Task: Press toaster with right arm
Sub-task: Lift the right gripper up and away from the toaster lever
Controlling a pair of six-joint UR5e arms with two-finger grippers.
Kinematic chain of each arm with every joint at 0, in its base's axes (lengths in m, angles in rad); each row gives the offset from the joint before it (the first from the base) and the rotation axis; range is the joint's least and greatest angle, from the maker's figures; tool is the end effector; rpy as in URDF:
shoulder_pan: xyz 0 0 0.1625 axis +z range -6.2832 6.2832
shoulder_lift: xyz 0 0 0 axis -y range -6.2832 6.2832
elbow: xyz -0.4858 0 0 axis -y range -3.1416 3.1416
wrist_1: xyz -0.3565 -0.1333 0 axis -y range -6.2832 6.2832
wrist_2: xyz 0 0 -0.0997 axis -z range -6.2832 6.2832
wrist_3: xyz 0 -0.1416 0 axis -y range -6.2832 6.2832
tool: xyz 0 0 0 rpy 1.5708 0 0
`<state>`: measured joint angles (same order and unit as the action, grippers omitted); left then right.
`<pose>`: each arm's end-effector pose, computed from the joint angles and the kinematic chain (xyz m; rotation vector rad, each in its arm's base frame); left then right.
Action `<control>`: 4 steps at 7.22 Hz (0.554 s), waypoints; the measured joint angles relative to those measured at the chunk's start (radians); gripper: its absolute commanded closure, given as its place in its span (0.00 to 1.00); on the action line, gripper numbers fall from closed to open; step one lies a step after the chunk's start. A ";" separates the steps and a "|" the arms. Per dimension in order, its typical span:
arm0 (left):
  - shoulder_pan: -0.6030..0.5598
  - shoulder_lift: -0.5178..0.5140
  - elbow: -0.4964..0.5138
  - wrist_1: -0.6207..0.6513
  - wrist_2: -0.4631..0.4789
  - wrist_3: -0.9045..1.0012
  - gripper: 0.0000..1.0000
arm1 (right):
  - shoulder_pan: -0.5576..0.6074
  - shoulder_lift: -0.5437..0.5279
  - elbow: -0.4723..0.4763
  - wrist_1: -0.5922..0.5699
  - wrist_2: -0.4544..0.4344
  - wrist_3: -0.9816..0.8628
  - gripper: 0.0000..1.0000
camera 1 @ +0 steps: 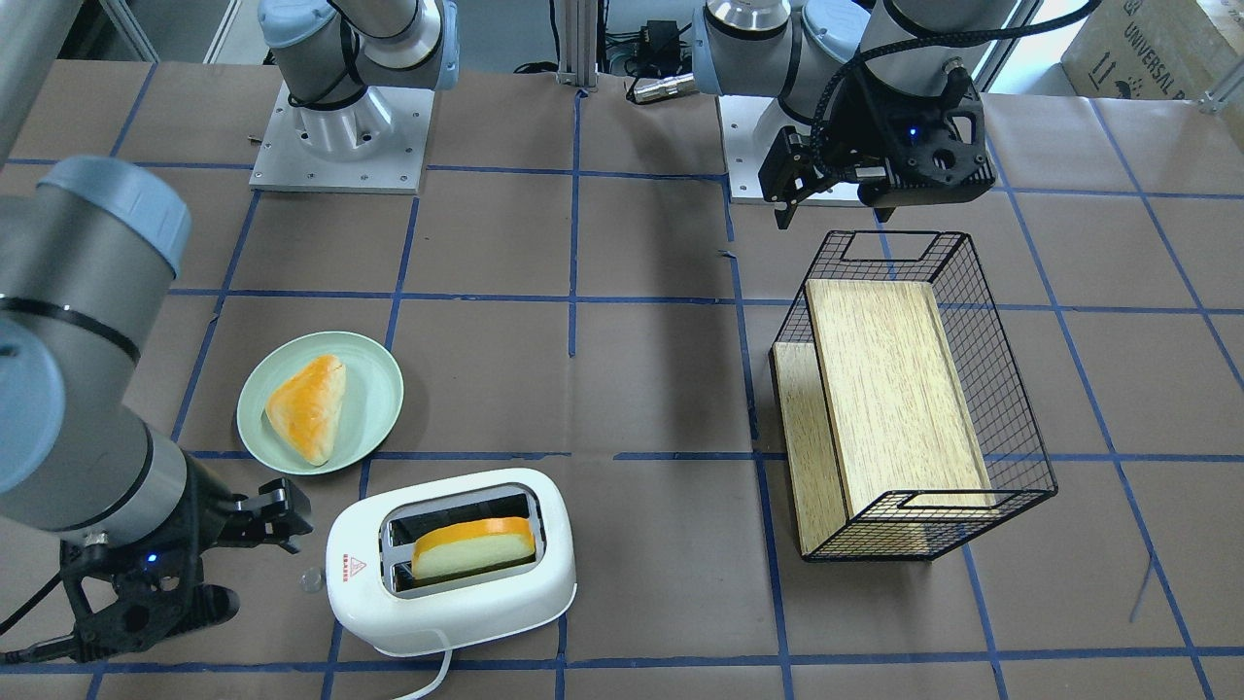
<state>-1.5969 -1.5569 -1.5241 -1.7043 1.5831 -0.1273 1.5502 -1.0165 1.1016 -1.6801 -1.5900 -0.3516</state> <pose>-0.1430 -0.4346 0.5214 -0.1572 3.1178 0.1120 0.1158 -0.7165 0.4061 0.5133 -3.0755 0.0316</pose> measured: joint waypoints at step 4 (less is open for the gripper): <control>0.000 0.000 0.000 0.000 0.000 0.000 0.00 | 0.039 -0.199 0.144 0.057 -0.030 0.048 0.00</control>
<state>-1.5969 -1.5569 -1.5244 -1.7042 1.5831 -0.1273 1.5896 -1.2153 1.2460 -1.6231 -1.6204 -0.3039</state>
